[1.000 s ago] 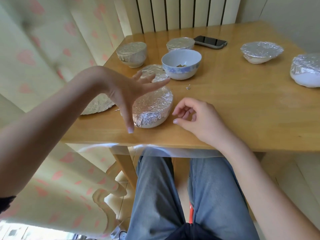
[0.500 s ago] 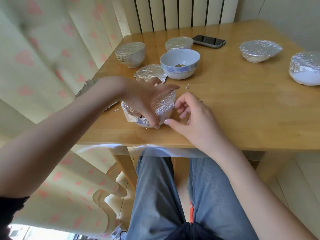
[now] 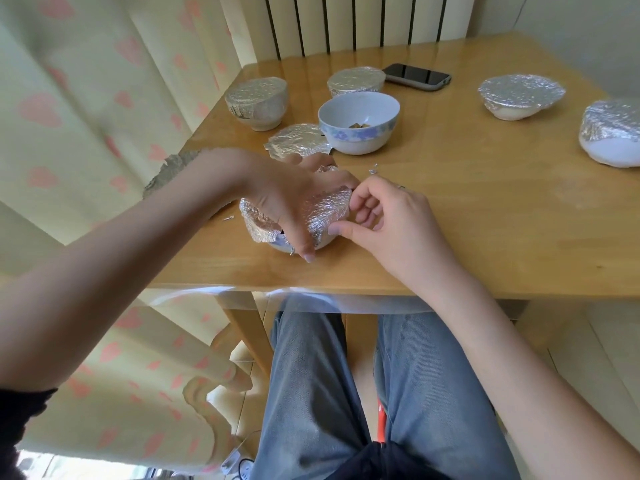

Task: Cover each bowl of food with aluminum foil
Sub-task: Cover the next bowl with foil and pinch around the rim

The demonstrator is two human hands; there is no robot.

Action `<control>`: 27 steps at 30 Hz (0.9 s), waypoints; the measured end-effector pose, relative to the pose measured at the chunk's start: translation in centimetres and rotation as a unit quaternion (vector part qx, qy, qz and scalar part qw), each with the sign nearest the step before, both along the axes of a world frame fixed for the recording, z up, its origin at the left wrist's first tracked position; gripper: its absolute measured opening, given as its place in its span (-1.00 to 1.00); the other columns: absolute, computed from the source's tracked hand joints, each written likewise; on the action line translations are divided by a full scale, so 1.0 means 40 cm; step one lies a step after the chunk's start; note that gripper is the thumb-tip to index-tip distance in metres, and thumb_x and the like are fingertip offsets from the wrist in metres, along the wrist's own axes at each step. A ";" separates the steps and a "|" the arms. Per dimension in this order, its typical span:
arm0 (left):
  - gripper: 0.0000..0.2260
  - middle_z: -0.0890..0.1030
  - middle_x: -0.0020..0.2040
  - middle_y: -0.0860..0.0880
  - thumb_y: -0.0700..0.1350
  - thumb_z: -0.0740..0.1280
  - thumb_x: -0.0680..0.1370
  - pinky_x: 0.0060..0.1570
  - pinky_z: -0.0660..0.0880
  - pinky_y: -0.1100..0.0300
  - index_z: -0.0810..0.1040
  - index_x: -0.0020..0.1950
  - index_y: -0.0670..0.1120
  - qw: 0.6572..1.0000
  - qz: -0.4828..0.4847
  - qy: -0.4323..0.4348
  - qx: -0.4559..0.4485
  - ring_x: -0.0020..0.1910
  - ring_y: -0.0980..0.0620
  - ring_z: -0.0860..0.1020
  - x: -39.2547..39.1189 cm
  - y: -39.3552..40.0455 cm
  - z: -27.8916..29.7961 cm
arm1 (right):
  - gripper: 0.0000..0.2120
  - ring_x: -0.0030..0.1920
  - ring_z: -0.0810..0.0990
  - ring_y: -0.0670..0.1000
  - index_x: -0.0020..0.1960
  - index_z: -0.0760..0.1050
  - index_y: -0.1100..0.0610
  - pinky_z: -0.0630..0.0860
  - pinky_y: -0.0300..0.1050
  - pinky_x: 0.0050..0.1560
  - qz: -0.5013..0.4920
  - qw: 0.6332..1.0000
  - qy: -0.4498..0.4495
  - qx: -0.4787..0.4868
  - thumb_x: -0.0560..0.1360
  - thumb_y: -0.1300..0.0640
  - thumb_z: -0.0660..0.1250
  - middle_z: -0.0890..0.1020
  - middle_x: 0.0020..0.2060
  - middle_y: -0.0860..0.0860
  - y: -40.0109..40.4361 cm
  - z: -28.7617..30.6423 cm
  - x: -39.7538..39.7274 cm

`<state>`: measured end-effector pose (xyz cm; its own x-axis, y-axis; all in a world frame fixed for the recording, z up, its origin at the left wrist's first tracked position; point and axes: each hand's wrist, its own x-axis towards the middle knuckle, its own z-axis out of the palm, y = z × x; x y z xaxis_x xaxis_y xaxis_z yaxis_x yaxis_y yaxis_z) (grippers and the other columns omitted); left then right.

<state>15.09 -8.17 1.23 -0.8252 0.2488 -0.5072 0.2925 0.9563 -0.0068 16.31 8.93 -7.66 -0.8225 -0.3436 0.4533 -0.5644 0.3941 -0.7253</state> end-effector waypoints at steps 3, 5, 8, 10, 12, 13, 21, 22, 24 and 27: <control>-0.08 -0.04 0.47 0.18 0.18 0.58 0.21 0.36 0.21 -0.17 0.04 0.36 0.42 1.000 -0.001 0.002 0.001 0.49 -0.05 0.01 -0.001 0.002 -0.003 | -0.71 -0.34 0.49 -0.08 -0.20 0.51 0.13 0.45 -0.28 -0.28 0.018 0.999 -0.026 -0.019 0.28 0.04 0.58 0.56 -0.37 -0.05 0.000 0.006 -0.016; -0.09 -0.03 0.46 0.19 0.18 0.58 0.20 0.37 0.22 -0.19 0.05 0.34 0.42 1.000 -0.001 0.002 0.002 0.49 -0.04 0.00 0.000 0.002 -0.004 | -0.75 -0.38 0.46 -0.11 -0.26 0.51 0.08 0.43 -0.33 -0.30 0.037 0.997 -0.054 -0.042 0.26 0.09 0.59 0.56 -0.39 -0.09 0.003 0.011 -0.030; -0.12 -0.02 0.45 0.17 0.17 0.58 0.21 0.37 0.22 -0.20 0.06 0.30 0.43 1.000 0.001 0.001 0.001 0.48 -0.04 0.00 0.001 0.002 -0.003 | -0.76 -0.35 0.48 -0.12 -0.32 0.51 0.04 0.47 -0.24 -0.24 0.082 0.990 -0.096 -0.058 0.26 0.16 0.59 0.61 -0.38 -0.07 0.009 0.019 -0.053; -0.12 -0.03 0.46 0.17 0.17 0.58 0.21 0.37 0.22 -0.20 0.05 0.30 0.44 1.000 0.003 0.002 -0.001 0.49 -0.04 -0.01 0.001 0.003 -0.005 | -0.78 -0.32 0.51 -0.08 -0.33 0.52 0.06 0.51 -0.11 -0.17 0.114 0.984 -0.123 -0.060 0.27 0.19 0.58 0.62 -0.37 -0.07 0.014 0.022 -0.069; -0.11 -0.05 0.47 0.19 0.18 0.58 0.20 0.37 0.23 -0.20 0.05 0.30 0.44 1.000 0.001 0.004 -0.005 0.49 -0.04 -0.02 0.001 0.003 -0.006 | -0.75 -0.33 0.49 -0.09 -0.32 0.51 0.09 0.49 -0.09 -0.20 0.123 0.983 -0.128 -0.046 0.24 0.16 0.60 0.60 -0.38 -0.05 0.017 0.028 -0.084; -0.10 -0.06 0.47 0.19 0.18 0.57 0.20 0.36 0.23 -0.20 0.03 0.31 0.45 1.000 0.001 0.004 -0.008 0.49 -0.04 -0.02 0.001 0.002 -0.007 | -0.70 -0.37 0.46 -0.12 -0.31 0.47 0.09 0.46 -0.14 -0.25 0.115 0.985 -0.121 -0.035 0.21 0.13 0.62 0.58 -0.40 -0.06 0.017 0.031 -0.092; -0.07 -0.04 0.44 0.20 0.16 0.58 0.22 0.35 0.24 -0.15 0.02 0.35 0.45 1.000 -0.001 0.004 -0.008 0.47 -0.01 0.00 0.000 0.002 -0.007 | -0.44 -0.39 0.30 -0.10 -0.26 0.30 0.03 0.28 -0.17 -0.34 0.127 0.976 -0.147 0.102 -0.05 -0.09 0.59 0.41 -0.43 -0.10 0.000 0.074 -0.170; -0.05 -0.04 0.44 0.20 0.17 0.58 0.21 0.36 0.23 -0.16 0.00 0.37 0.45 1.000 -0.002 0.005 -0.012 0.47 -0.01 -0.01 0.000 0.001 -0.007 | -0.45 -0.38 0.33 -0.10 -0.25 0.32 0.02 0.31 -0.18 -0.31 0.149 0.969 -0.165 0.110 -0.03 -0.06 0.60 0.44 -0.40 -0.08 -0.002 0.076 -0.179; -0.04 -0.06 0.45 0.22 0.18 0.57 0.21 0.38 0.22 -0.17 -0.02 0.38 0.45 1.000 -0.001 0.004 -0.011 0.48 0.00 -0.03 0.001 0.000 -0.008 | -0.48 -0.38 0.35 -0.15 -0.19 0.35 0.01 0.33 -0.27 -0.31 0.193 0.956 -0.197 0.106 0.05 0.02 0.63 0.47 -0.35 -0.04 0.000 0.070 -0.189; -0.07 -0.06 0.43 0.26 0.17 0.58 0.22 0.37 0.22 -0.16 0.00 0.34 0.48 1.000 0.003 -0.001 0.002 0.48 0.01 -0.03 0.002 -0.002 -0.006 | -0.50 -0.35 0.35 -0.14 -0.12 0.37 0.00 0.34 -0.32 -0.28 0.214 0.951 -0.220 0.049 0.07 -0.06 0.56 0.45 -0.32 -0.01 0.005 0.052 -0.194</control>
